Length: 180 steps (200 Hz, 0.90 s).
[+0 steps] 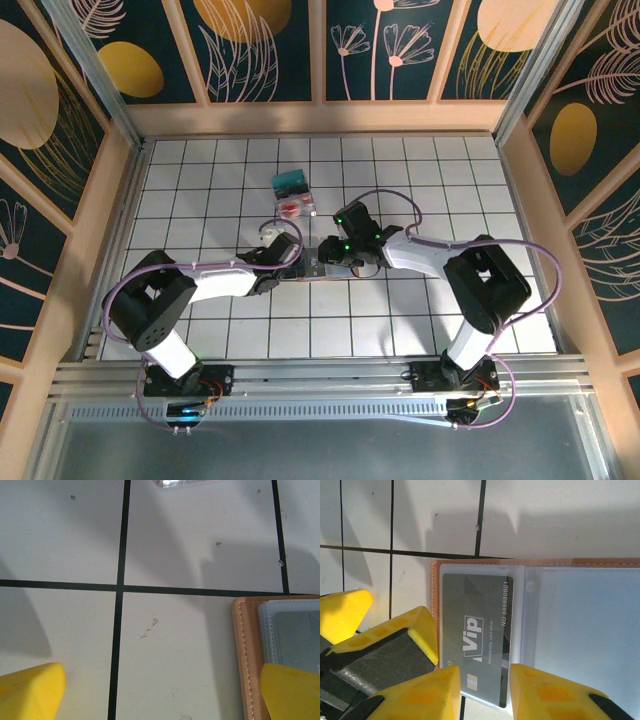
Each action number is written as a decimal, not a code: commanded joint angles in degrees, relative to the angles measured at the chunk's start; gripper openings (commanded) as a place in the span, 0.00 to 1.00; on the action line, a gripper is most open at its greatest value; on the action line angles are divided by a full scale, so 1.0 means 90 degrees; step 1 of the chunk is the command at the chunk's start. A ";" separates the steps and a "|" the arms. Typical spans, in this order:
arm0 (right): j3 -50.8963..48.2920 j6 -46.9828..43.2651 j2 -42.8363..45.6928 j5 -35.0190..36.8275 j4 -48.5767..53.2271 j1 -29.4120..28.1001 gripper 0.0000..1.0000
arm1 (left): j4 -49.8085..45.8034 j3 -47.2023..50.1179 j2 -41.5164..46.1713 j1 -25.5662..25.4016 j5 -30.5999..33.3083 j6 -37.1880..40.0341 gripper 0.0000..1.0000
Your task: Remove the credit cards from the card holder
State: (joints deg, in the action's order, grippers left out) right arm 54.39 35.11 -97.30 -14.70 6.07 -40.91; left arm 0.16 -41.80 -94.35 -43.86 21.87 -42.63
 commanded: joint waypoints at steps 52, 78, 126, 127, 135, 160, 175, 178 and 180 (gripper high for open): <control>0.0162 0.0090 -0.0355 -0.0154 -0.0180 0.0004 0.31 | -0.0133 0.0017 -0.0121 0.0029 0.0096 -0.0150 0.99; 0.0177 0.0093 -0.0427 -0.0154 -0.0160 0.0004 0.30 | -0.0155 0.0016 -0.0099 0.0030 0.0082 -0.0128 0.99; 0.0257 0.0083 -0.0554 -0.0173 -0.0138 0.0004 0.29 | -0.0096 0.0002 -0.0093 0.0029 -0.0031 -0.0060 0.99; 0.0261 0.0083 -0.0555 -0.0173 -0.0137 0.0004 0.29 | -0.0096 0.0009 -0.0098 0.0029 -0.0034 -0.0059 0.99; 0.0265 0.0080 -0.0580 -0.0173 -0.0134 0.0004 0.29 | -0.0087 0.0016 -0.0112 0.0029 -0.0046 -0.0058 0.99; 0.0289 0.0093 -0.0664 -0.0164 -0.0098 0.0004 0.29 | -0.0086 0.0025 -0.0159 0.0029 -0.0085 -0.0042 0.99; 0.0294 0.0103 -0.0711 -0.0154 -0.0072 0.0004 0.29 | -0.0084 0.0034 -0.0161 0.0030 -0.0098 -0.0043 0.99; 0.0294 0.0102 -0.0715 -0.0154 -0.0071 0.0004 0.29 | -0.0080 0.0035 -0.0162 0.0029 -0.0099 -0.0040 0.99; 0.0294 0.0102 -0.0721 -0.0161 -0.0072 0.0004 0.28 | -0.0085 0.0033 -0.0162 0.0029 -0.0101 -0.0041 0.99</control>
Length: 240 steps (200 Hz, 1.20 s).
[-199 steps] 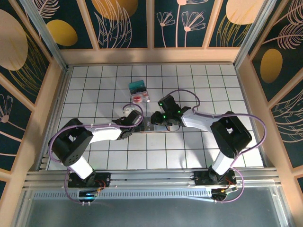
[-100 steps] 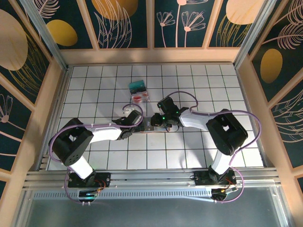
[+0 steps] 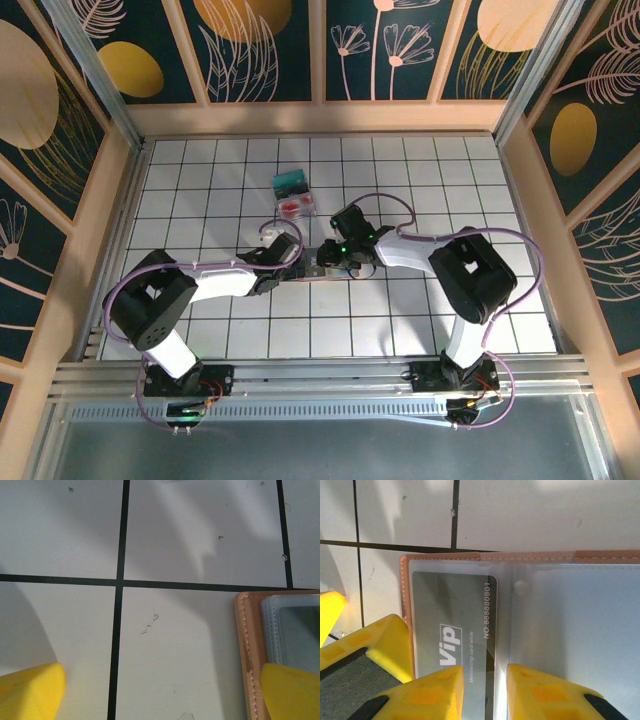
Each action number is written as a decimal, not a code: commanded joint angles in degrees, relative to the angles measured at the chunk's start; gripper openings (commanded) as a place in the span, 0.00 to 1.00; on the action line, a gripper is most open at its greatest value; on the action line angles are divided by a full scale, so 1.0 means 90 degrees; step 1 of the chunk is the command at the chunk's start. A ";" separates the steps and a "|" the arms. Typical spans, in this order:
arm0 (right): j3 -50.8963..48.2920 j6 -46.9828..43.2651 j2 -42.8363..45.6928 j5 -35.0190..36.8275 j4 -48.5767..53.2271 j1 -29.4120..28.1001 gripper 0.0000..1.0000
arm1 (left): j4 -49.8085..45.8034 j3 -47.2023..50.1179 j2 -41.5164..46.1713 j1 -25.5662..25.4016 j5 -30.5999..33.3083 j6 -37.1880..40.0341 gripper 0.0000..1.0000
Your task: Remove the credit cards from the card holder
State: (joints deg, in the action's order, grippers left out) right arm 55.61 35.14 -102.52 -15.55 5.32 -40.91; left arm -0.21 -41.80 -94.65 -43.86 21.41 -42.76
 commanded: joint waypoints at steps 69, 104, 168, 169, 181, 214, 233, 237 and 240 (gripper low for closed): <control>0.0210 0.0162 -0.0248 -0.0368 -0.0229 0.0000 0.25 | -0.0064 0.0025 -0.0176 0.0030 -0.0066 0.0010 0.99; 0.0270 0.0159 -0.0172 -0.0402 -0.0215 0.0014 0.25 | -0.0109 -0.0011 -0.0242 0.0029 -0.0099 0.0054 0.99; 0.0257 0.0206 -0.0014 -0.0287 -0.0166 0.0033 0.25 | -0.0153 0.0035 -0.0196 0.0034 -0.0077 0.0032 0.99; 0.0257 0.0207 -0.0014 -0.0285 -0.0159 0.0028 0.25 | -0.0153 0.0035 -0.0196 0.0032 -0.0080 0.0028 0.99; 0.0261 0.0217 -0.0004 -0.0248 -0.0139 0.0033 0.25 | -0.0153 0.0032 -0.0195 0.0030 -0.0076 0.0033 0.99; 0.0234 0.0246 0.0061 -0.0182 -0.0098 0.0035 0.25 | -0.0182 0.0045 -0.0186 0.0029 -0.0055 0.0029 0.99; 0.0222 0.0256 0.0119 -0.0110 -0.0066 0.0033 0.25 | -0.0192 0.0064 -0.0167 0.0029 -0.0053 0.0015 0.99; 0.0212 0.0258 0.0129 -0.0095 -0.0071 0.0037 0.25 | -0.0192 0.0065 -0.0164 0.0034 -0.0045 0.0015 0.99; 0.0210 0.0254 0.0138 -0.0080 -0.0065 0.0037 0.25 | -0.0192 0.0071 -0.0166 0.0030 -0.0048 0.0015 0.99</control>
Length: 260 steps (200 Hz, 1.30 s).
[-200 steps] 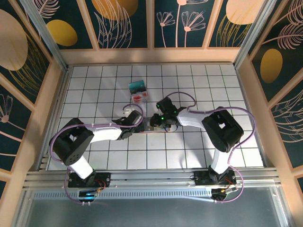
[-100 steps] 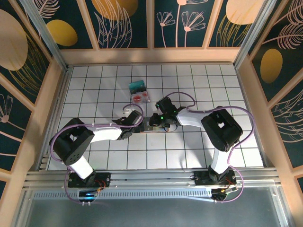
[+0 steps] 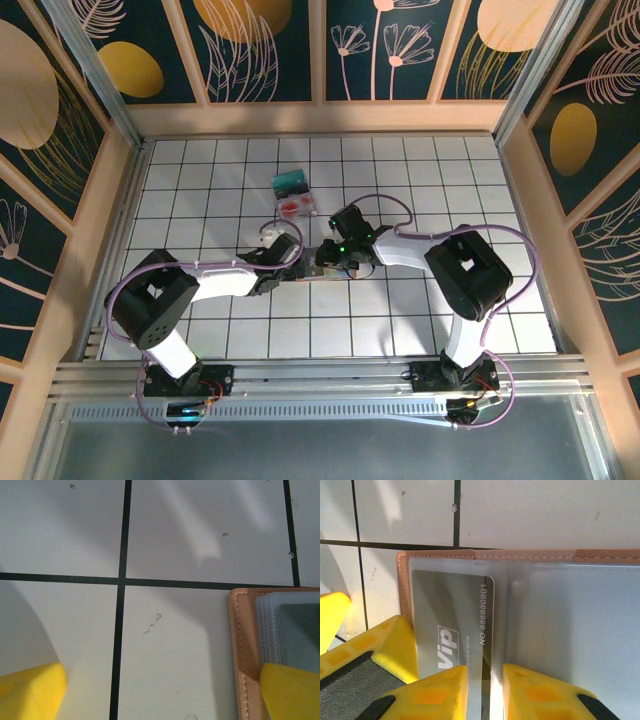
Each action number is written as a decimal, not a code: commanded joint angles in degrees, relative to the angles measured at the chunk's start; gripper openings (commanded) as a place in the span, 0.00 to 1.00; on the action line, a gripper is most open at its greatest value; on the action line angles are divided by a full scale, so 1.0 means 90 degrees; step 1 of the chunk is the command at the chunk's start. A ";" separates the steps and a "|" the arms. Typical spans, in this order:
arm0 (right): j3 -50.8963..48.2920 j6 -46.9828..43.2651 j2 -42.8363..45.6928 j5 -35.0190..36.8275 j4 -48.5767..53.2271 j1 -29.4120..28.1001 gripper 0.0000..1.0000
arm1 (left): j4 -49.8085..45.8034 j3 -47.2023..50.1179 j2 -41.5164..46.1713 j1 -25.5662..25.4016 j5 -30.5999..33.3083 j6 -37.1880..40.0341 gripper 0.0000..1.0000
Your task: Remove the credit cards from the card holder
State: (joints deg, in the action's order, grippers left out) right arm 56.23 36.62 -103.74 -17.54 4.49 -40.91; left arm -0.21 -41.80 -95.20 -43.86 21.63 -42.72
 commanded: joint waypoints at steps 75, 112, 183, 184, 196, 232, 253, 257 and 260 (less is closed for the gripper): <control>0.0105 0.0128 0.0253 0.0152 -0.0021 0.0033 0.24 | -0.0182 0.0076 -0.0116 0.0029 -0.0063 -0.0001 0.99; 0.0091 0.0140 0.0133 0.0136 -0.0066 0.0041 0.24 | -0.0182 0.0097 -0.0096 0.0029 -0.0065 -0.0011 0.99; 0.0022 0.0184 0.0015 0.0006 -0.0275 0.0037 0.24 | -0.0172 0.0103 -0.0096 0.0029 -0.0075 -0.0025 0.99; 0.0022 0.0186 0.0014 0.0006 -0.0275 0.0064 0.24 | -0.0172 0.0103 -0.0096 0.0029 -0.0082 -0.0022 0.99; 0.0029 0.0181 -0.0003 0.0015 -0.0285 0.0043 0.24 | -0.0172 0.0110 -0.0091 0.0029 -0.0085 -0.0026 0.99; -0.0011 0.0245 -0.0079 0.0034 -0.0294 0.0037 0.24 | -0.0153 0.0142 -0.0060 0.0029 -0.0082 -0.0046 0.99; -0.0037 0.0285 -0.0083 0.0145 -0.0256 0.0043 0.24 | -0.0143 0.0187 -0.0018 0.0029 -0.0059 -0.0061 0.99; -0.0054 0.0285 -0.0077 0.0173 -0.0232 0.0043 0.24 | -0.0143 0.0186 -0.0016 0.0032 -0.0058 -0.0066 0.99; -0.0051 0.0284 -0.0075 0.0192 -0.0219 0.0039 0.24 | -0.0143 0.0191 -0.0018 0.0030 -0.0046 -0.0063 0.99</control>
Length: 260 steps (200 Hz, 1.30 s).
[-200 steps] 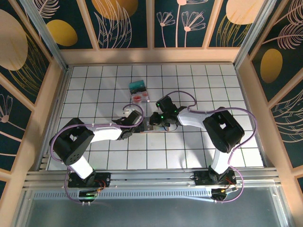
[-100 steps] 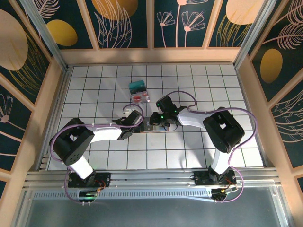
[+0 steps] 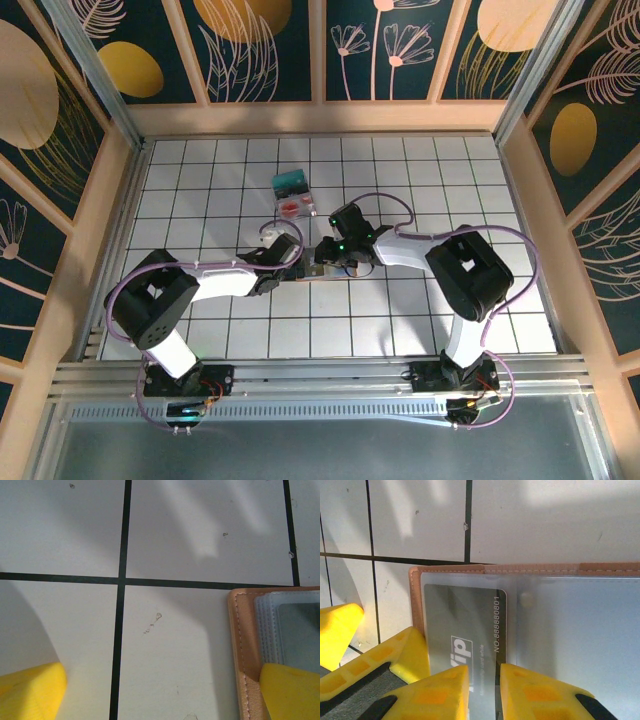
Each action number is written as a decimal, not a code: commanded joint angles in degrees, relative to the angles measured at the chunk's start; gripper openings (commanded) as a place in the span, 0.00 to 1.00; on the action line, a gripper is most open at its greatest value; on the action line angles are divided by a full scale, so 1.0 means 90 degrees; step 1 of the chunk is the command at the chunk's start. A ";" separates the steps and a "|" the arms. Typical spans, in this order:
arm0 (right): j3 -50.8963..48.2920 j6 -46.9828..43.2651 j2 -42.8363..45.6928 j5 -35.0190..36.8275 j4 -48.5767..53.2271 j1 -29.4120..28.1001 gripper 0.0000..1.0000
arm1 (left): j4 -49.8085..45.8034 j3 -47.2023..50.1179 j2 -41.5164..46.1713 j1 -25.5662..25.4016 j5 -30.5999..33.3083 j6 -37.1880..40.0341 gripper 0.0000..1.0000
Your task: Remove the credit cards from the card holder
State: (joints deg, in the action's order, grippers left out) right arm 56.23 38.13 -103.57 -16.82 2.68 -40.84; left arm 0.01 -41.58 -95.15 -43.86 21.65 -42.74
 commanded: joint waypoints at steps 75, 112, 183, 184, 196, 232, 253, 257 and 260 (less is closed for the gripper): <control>-0.0136 0.0119 0.0172 0.0294 0.0034 0.0044 0.22 | -0.0211 0.0148 -0.0062 0.0030 -0.0028 -0.0060 0.99; -0.0176 0.0148 0.0229 0.0335 0.0044 0.0050 0.22 | -0.0216 0.0148 -0.0082 0.0029 -0.0032 -0.0078 0.99; -0.0225 0.0177 0.0365 0.0414 0.0037 0.0065 0.21 | -0.0253 0.0157 -0.0090 0.0029 0.0005 -0.0082 0.99; -0.0224 0.0177 0.0365 0.0414 0.0036 0.0065 0.21 | -0.0254 0.0157 -0.0096 0.0034 0.0006 -0.0079 0.99; -0.0232 0.0177 0.0408 0.0414 0.0034 0.0066 0.21 | -0.0255 0.0157 -0.0101 0.0029 0.0003 -0.0085 0.99; -0.0246 0.0167 0.0439 0.0453 0.0062 0.0080 0.21 | -0.0272 0.0133 -0.0111 0.0029 0.0026 -0.0076 0.99; -0.0261 0.0173 0.0410 0.0453 0.0064 0.0100 0.21 | -0.0284 0.0128 -0.0111 0.0029 0.0034 -0.0070 0.99; -0.0268 0.0180 0.0397 0.0452 0.0060 0.0098 0.20 | -0.0284 0.0127 -0.0110 0.0030 0.0033 -0.0072 0.99; -0.0271 0.0184 0.0395 0.0445 0.0056 0.0101 0.20 | -0.0284 0.0128 -0.0104 0.0029 0.0033 -0.0067 0.99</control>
State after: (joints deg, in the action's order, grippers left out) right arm 54.59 39.38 -101.73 -14.15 2.81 -40.47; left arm 0.19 -41.45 -95.11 -43.86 21.85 -42.74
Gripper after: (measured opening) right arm 0.207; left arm 0.988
